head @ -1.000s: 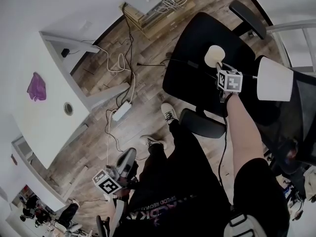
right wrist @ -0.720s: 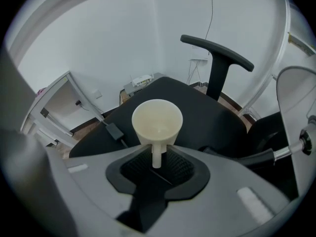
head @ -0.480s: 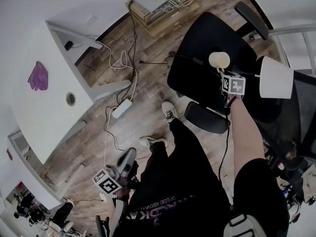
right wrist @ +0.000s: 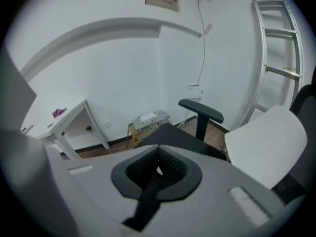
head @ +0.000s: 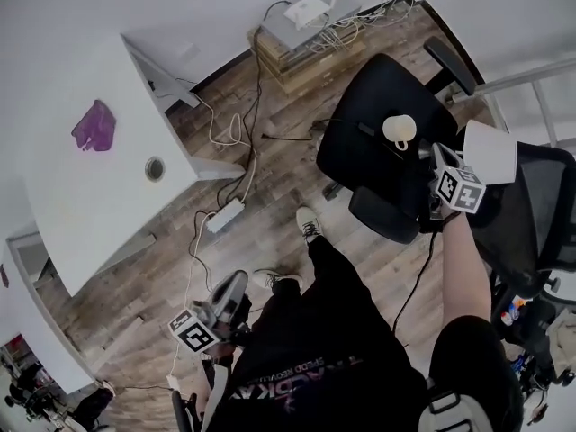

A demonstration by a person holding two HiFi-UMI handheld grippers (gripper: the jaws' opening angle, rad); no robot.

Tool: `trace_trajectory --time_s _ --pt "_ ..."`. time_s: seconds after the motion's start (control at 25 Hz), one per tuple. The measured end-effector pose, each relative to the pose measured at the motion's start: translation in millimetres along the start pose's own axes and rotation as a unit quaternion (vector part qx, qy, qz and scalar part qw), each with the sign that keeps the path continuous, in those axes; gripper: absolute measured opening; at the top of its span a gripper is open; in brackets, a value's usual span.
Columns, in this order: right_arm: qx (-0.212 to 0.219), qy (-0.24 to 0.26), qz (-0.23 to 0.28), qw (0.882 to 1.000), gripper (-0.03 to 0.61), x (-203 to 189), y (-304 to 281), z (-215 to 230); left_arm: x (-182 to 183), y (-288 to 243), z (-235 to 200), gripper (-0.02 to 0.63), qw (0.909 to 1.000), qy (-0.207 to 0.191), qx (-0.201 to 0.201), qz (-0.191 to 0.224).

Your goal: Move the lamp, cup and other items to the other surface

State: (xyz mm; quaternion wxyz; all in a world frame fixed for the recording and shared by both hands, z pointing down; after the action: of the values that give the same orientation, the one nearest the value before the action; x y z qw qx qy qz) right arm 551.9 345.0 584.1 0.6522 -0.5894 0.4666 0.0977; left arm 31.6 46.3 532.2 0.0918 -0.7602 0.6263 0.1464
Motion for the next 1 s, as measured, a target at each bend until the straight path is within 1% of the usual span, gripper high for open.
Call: trace_trajectory --time_s 0.12,0.2,0.24,0.32,0.4,0.44,0.48,0.56,0.68,0.76,0.84,0.88,1.0 --pt "0.048 -0.049 0.047 0.997 0.005 25.0 38.9 -13.3 3.5 12.9 11.9 -0.003 0.9996 -0.017 -0.017 0.015" --pt "0.093 -0.067 0.066 0.991 0.005 36.3 64.0 -35.0 6.2 20.6 19.8 -0.003 0.999 -0.026 -0.028 0.023" --pt "0.119 -0.067 0.073 0.988 0.005 41.5 75.2 -53.3 9.5 25.6 22.8 -0.004 0.9986 -0.029 -0.034 0.029" --pt "0.178 -0.057 0.08 0.979 0.005 48.4 97.1 -103.6 19.7 40.2 28.1 -0.003 0.9975 -0.035 -0.043 0.044" --pt "0.247 -0.041 0.076 0.965 0.005 47.1 124.2 -165.0 29.6 60.4 34.9 -0.004 0.9965 -0.043 -0.048 0.054" --pt "0.286 -0.029 0.07 0.955 0.005 43.8 140.3 -198.0 33.2 71.1 38.4 -0.003 0.9959 -0.048 -0.048 0.059" --pt "0.326 -0.015 0.064 0.943 0.005 39.1 157.3 -231.6 35.9 81.6 41.4 -0.005 0.9953 -0.053 -0.047 0.065" --pt "0.406 0.019 0.045 0.912 0.005 23.6 193.1 -296.0 38.7 101.3 45.4 -0.005 0.994 -0.062 -0.044 0.079" --pt "0.511 0.063 0.004 0.857 0.005 -11.7 250.8 -374.8 35.6 128.5 49.9 -0.005 0.9917 -0.069 -0.039 0.102" --pt "0.568 0.082 -0.019 0.819 0.005 -34.7 289.1 -416.2 30.8 145.8 52.1 -0.005 0.9897 -0.071 -0.037 0.119" --pt "0.612 0.108 -0.031 0.783 0.005 -52.7 325.4 -446.6 25.9 160.6 55.0 -0.005 0.9876 -0.075 -0.036 0.134" --pt "0.628 0.125 -0.034 0.768 0.005 -61.0 341.6 -457.3 23.3 167.3 57.0 -0.005 0.9866 -0.077 -0.035 0.139" --pt "0.66 0.171 -0.047 0.73 0.005 -86.9 378.4 -481.5 16.8 188.7 61.5 -0.004 0.9837 -0.084 -0.033 0.155"
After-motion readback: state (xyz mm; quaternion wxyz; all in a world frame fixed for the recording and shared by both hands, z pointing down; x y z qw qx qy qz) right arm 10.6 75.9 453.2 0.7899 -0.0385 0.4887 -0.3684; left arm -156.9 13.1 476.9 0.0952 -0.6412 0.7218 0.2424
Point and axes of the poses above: the fingertips, and each gripper's own axes: y backward along the fingers, z to its right, x out of its top, the point moved 8 cm from there along y, backward along the fingers, and after that the axes turned 15 degrees about -x, right-handed, at the moved point
